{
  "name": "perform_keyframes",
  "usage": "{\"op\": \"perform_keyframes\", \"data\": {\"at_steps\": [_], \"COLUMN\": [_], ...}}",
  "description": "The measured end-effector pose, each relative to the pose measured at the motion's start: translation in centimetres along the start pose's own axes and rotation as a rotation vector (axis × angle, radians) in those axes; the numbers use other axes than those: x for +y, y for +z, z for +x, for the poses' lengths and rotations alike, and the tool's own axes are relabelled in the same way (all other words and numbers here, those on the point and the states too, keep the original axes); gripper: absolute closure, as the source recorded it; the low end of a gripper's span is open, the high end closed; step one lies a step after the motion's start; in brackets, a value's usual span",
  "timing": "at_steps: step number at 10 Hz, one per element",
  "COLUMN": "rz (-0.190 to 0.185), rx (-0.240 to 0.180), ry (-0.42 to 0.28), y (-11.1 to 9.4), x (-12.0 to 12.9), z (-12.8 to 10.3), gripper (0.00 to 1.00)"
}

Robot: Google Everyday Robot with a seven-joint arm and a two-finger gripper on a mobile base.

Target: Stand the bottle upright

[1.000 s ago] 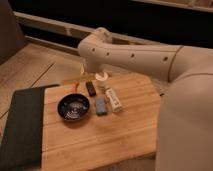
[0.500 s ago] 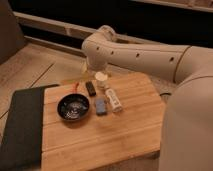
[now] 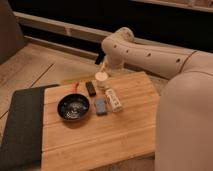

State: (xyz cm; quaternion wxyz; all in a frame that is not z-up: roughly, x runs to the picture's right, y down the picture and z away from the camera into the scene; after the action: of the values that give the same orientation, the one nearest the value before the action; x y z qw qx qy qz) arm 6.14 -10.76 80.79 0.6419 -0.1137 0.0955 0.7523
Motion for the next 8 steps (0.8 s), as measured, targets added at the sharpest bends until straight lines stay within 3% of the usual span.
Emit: {"op": "perform_keyframes", "data": {"at_steps": [2, 6, 8], "rz": [0.022, 0.03, 0.103], "rx": [-0.002, 0.005, 0.077], "ry": [0.024, 0.019, -0.018], "y": [1.0, 1.2, 3.8], "x": [-1.6, -1.8, -3.5], "z": [-1.1, -0.8, 1.4], "gripper": [0.35, 0.35, 0.35]}}
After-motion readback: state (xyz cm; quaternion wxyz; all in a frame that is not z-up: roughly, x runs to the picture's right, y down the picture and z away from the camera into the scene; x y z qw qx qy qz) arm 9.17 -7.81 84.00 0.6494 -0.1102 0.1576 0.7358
